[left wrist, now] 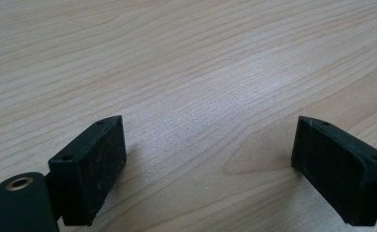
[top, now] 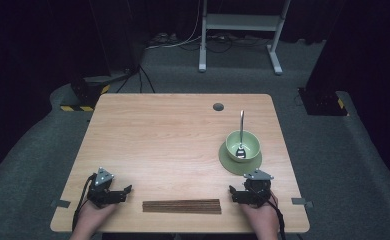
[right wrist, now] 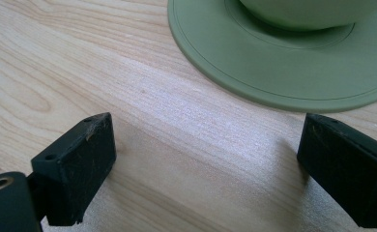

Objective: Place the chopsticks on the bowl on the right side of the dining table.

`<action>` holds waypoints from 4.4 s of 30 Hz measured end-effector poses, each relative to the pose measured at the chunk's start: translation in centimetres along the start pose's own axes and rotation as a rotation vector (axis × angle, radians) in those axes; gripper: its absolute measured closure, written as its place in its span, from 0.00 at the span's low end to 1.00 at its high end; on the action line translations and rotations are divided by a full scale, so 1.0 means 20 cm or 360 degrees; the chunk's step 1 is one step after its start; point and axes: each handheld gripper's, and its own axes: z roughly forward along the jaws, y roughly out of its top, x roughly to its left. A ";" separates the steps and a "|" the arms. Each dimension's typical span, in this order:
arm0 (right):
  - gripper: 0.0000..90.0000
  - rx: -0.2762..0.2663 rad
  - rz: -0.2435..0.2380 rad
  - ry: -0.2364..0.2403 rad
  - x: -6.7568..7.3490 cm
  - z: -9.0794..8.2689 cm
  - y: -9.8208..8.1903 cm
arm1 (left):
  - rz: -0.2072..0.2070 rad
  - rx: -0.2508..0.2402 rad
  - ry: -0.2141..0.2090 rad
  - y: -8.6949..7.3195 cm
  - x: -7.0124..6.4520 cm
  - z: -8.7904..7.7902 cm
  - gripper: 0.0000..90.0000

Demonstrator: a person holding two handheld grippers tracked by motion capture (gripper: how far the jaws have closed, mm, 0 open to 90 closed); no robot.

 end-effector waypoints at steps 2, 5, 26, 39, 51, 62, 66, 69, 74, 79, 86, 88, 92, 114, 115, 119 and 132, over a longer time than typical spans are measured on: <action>0.07 0.0000 -0.0002 0.0004 0.00 0.00 0.00 | -0.0002 0.0000 0.0005 0.00 0.00 0.00 0.14; 0.07 -0.0001 -0.0006 0.0007 0.00 0.00 0.00 | -0.0006 -0.0001 0.0004 0.00 0.00 0.00 0.14; 0.10 -0.0116 -0.0095 0.0127 0.01 -0.07 0.04 | -0.0024 -0.0007 0.0044 0.00 -0.03 0.00 0.16; 0.16 -0.0139 -0.0162 0.0268 0.09 -0.08 0.06 | -0.0027 -0.0005 0.0042 0.00 -0.03 0.00 0.15; 0.17 -0.0104 -0.0258 0.0373 0.21 -0.05 0.08 | -0.0025 -0.0007 0.0046 0.00 -0.03 0.00 0.16; 0.31 -0.0126 -0.0342 0.0512 0.34 -0.02 0.08 | -0.0027 -0.0009 0.0045 0.00 -0.03 0.00 0.16; 0.41 -0.0126 -0.0372 0.0534 0.37 -0.01 0.08 | -0.0026 -0.0010 0.0046 0.00 -0.03 0.00 0.16; 0.46 -0.0125 -0.0384 0.0547 0.38 -0.01 0.08 | -0.0026 -0.0009 0.0045 0.00 -0.03 0.00 0.16; 0.59 -0.0118 -0.0399 0.0594 0.39 0.00 0.08 | -0.0025 -0.0009 0.0044 0.00 -0.03 0.00 0.16; 0.65 -0.0099 -0.0401 0.0620 0.39 0.00 0.07 | -0.0025 -0.0008 0.0044 0.00 -0.03 0.00 0.16; 0.71 -0.0083 -0.0407 0.0630 0.38 0.01 0.07 | -0.0026 -0.0008 0.0043 0.00 -0.03 0.00 0.16; 0.72 -0.0076 -0.0413 0.0634 0.38 0.01 0.07 | -0.0026 -0.0008 0.0043 0.00 -0.03 0.00 0.16; 0.74 -0.0064 -0.0419 0.0637 0.39 0.01 0.06 | -0.0026 -0.0008 0.0043 0.00 -0.03 0.00 0.16; 0.83 -0.0052 -0.0379 0.0574 0.33 0.02 0.06 | -0.0025 -0.0010 0.0043 0.00 -0.03 0.00 0.17; 0.83 -0.0054 -0.0373 0.0573 0.33 0.02 0.06 | -0.0027 -0.0010 0.0044 0.00 -0.03 0.00 0.17; 0.85 -0.0058 -0.0354 0.0558 0.31 0.03 0.07 | -0.0029 -0.0010 0.0045 0.00 -0.03 0.00 0.17; 0.85 -0.0057 -0.0317 0.0513 0.26 0.10 0.14 | -0.0029 -0.0012 0.0045 0.00 -0.03 0.00 0.17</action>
